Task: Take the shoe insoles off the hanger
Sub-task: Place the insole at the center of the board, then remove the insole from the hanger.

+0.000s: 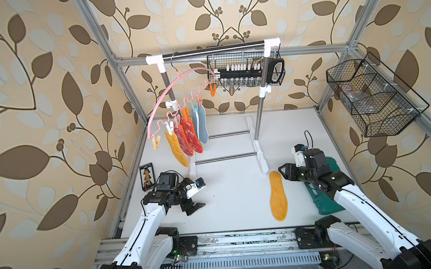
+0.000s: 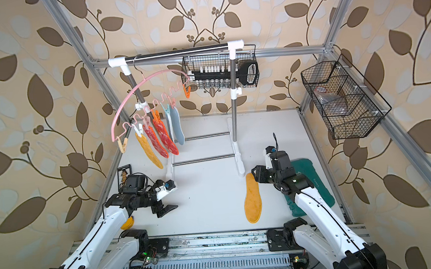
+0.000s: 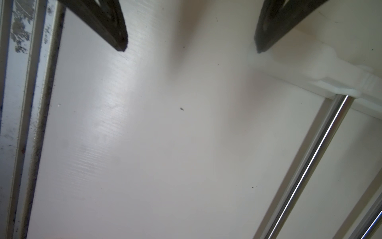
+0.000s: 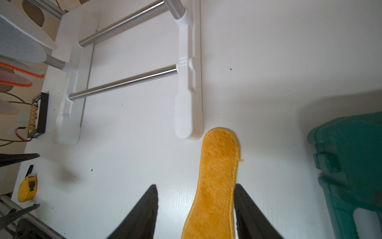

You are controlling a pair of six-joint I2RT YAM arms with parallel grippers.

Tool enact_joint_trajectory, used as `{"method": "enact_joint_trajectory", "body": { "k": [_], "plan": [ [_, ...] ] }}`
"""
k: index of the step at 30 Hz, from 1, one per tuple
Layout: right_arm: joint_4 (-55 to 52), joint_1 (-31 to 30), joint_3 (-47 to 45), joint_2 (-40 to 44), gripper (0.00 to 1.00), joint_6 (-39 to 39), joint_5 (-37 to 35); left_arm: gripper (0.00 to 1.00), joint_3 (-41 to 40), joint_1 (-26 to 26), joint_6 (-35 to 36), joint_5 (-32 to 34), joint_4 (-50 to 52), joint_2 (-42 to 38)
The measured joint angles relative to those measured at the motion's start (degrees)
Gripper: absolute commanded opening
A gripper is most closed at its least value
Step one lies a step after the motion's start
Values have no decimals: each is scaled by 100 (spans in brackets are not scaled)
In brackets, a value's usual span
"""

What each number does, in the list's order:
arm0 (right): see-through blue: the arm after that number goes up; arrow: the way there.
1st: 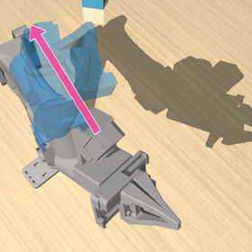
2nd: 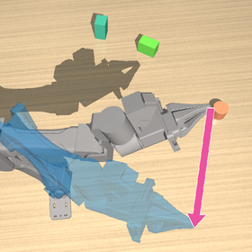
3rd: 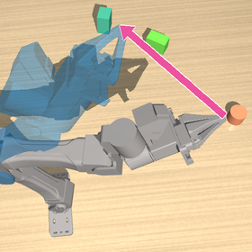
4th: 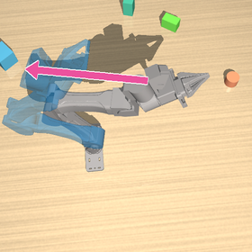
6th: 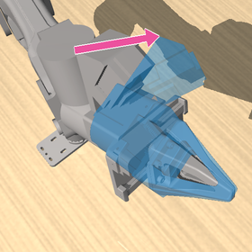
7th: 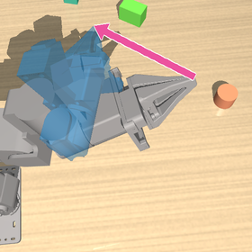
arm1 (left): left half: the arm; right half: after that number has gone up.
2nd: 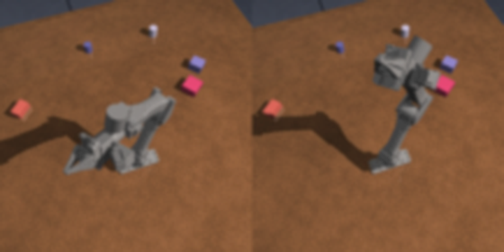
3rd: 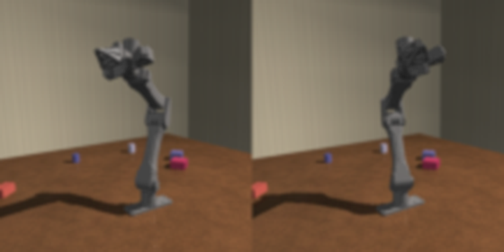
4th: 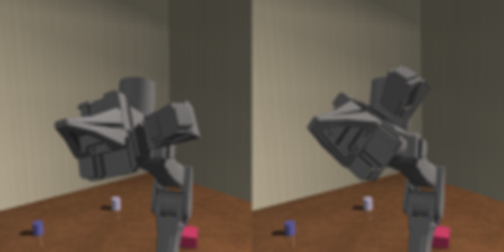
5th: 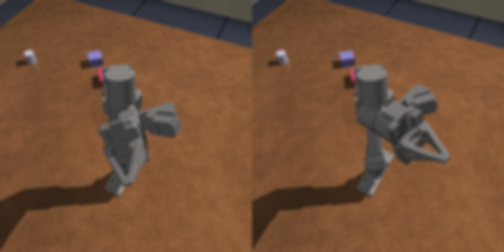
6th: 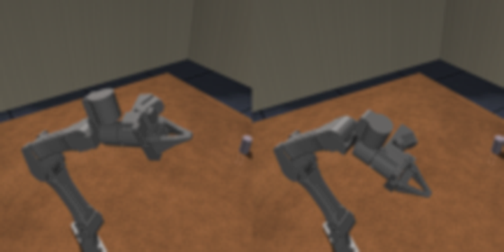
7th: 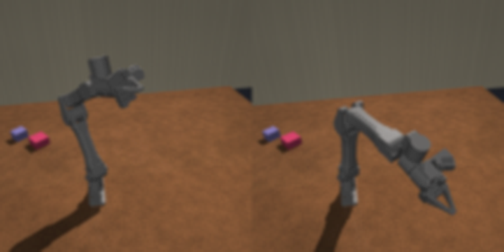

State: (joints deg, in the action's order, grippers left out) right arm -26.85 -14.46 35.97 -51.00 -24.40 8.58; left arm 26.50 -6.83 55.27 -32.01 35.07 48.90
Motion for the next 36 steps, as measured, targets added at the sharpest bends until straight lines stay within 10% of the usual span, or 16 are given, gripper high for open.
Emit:
{"method": "enact_joint_trajectory", "body": {
  "k": [19,21,36],
  "plan": [
    [-402,0,-105,988,64,31,765,99,-433,313,-138,446,-7,-603],
    [-400,0,-179,1099,97,-52,826,99,-435,315,-142,448,-11,-632],
    [262,-4,61,284,98,-92,675,99,-446,522,-140,350,138,-791]
  ]
}}
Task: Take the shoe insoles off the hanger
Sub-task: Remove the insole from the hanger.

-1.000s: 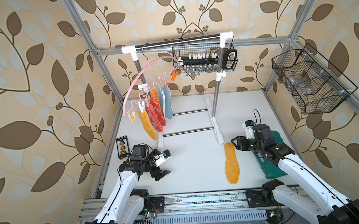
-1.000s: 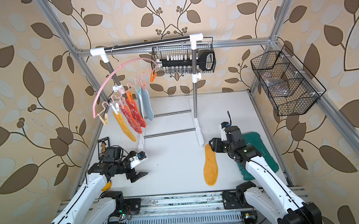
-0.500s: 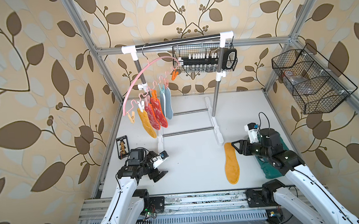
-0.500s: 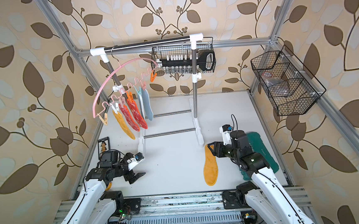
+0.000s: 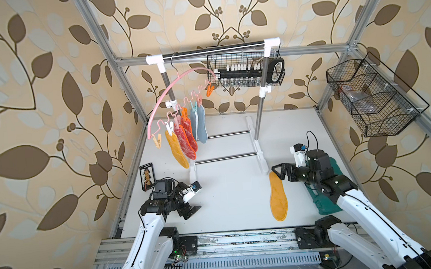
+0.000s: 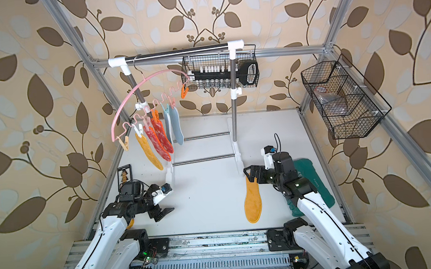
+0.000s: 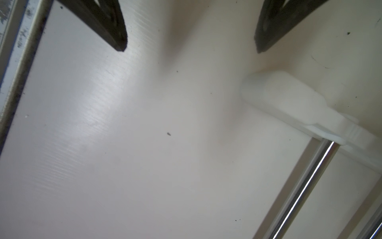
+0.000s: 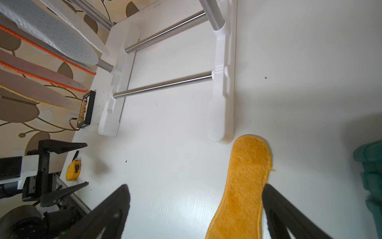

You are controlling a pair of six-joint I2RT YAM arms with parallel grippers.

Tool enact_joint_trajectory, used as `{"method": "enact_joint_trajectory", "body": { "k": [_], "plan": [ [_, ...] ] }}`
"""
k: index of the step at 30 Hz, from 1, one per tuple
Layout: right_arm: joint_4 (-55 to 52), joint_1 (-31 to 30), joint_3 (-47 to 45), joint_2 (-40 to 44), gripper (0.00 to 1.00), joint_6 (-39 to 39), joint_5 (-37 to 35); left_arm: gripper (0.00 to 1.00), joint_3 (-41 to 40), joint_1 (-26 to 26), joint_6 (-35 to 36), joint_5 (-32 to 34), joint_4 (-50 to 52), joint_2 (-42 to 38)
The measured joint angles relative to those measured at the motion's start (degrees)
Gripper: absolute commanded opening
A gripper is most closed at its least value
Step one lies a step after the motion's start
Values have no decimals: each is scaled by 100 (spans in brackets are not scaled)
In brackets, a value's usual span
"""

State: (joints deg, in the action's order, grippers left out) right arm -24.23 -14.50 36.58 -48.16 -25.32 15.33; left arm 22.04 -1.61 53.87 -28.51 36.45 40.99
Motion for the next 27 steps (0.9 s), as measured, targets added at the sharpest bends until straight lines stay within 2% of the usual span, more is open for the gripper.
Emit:
{"method": "enact_joint_trajectory", "body": {
  "k": [3,9,13,17,22,27],
  "plan": [
    [0,0,208,72,98,-2,-238,99,2,52,17,-59,13,-87],
    [-610,4,688,160,98,-302,-1729,99,0,122,26,-103,90,-46],
    [-1029,4,1016,262,98,-264,-2186,99,0,129,31,-162,107,39],
    [-848,4,872,730,98,-7,-1982,99,0,129,35,-170,105,63],
    [-26,-50,616,765,95,415,-1073,99,-7,129,76,-168,94,103],
    [1237,-595,142,702,95,1034,-483,99,-7,129,114,-166,85,348]
  ]
}}
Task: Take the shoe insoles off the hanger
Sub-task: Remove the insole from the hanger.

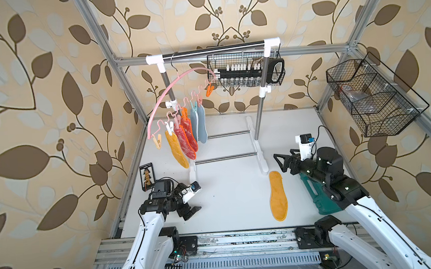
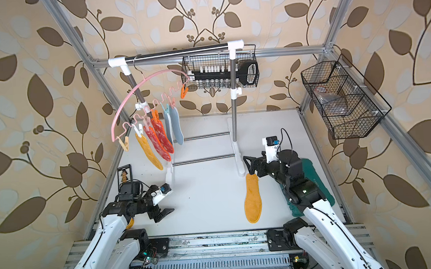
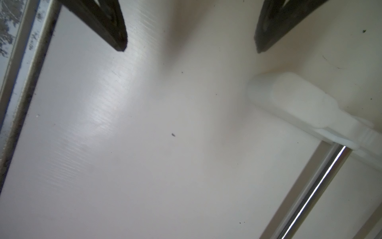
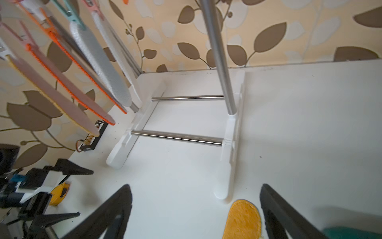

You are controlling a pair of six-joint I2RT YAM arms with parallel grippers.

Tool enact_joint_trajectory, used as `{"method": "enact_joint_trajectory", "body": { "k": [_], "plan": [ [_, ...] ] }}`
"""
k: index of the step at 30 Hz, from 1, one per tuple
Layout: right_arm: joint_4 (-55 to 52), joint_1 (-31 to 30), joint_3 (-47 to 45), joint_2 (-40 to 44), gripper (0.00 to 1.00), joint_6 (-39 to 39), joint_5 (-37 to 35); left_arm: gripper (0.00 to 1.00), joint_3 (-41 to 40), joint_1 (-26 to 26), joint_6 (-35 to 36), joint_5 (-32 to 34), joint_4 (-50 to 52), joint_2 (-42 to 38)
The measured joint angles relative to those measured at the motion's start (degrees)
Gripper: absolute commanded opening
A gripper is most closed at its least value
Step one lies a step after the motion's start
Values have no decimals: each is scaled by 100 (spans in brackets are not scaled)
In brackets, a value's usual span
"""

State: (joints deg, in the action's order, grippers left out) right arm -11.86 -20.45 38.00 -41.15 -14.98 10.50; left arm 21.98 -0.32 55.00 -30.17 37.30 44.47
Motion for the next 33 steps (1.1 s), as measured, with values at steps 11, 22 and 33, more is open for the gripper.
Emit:
{"method": "enact_joint_trajectory", "body": {
  "k": [11,22,33],
  "plan": [
    [1661,-800,-616,501,95,1196,295,99,9,0,-63,35,-133,627],
    [2763,-2590,-404,-1008,95,1965,286,99,9,0,-87,55,-118,525],
    [3738,-3333,1200,-3314,95,2214,42,99,7,2,-90,133,-120,542]
  ]
}}
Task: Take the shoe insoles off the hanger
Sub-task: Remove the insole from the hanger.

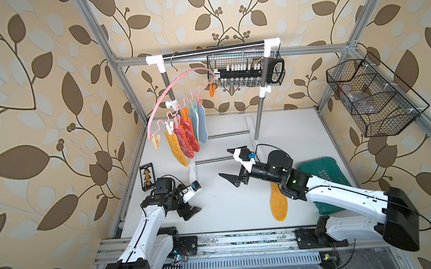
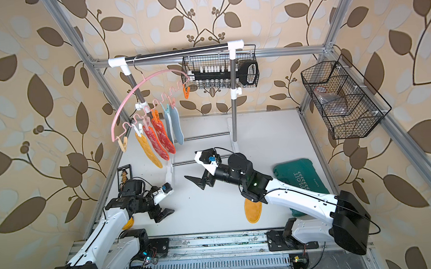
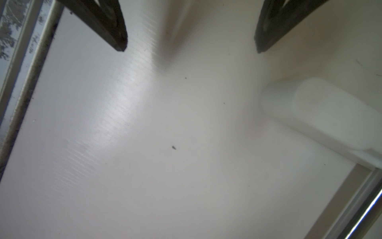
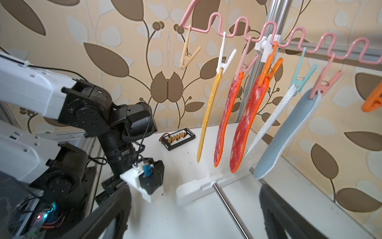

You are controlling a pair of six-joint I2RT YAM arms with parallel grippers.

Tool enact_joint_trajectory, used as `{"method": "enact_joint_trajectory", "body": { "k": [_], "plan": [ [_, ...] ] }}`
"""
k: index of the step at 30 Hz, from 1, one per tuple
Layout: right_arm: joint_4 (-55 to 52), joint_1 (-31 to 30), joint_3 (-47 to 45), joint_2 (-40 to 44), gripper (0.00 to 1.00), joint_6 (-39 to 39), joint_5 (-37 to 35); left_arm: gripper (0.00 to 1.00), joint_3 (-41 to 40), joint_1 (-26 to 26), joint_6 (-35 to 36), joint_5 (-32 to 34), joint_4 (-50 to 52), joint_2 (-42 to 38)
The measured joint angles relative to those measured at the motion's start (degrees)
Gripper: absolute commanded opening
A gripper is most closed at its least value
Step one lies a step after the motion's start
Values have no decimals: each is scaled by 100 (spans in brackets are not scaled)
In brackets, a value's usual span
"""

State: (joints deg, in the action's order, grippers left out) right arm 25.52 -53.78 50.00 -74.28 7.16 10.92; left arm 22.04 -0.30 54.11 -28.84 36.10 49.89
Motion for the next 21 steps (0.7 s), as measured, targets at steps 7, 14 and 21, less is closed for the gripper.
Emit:
{"method": "enact_joint_trajectory", "body": {
  "k": [7,14,21],
  "plan": [
    [540,-195,1064,-1604,86,-229,-105,99,2,-2,0,24,0,63],
    [859,-197,2103,-3027,82,-494,-236,99,2,-2,2,24,2,63],
    [901,-197,3056,-4015,79,-612,-306,99,2,-2,17,22,7,96]
  ]
}}
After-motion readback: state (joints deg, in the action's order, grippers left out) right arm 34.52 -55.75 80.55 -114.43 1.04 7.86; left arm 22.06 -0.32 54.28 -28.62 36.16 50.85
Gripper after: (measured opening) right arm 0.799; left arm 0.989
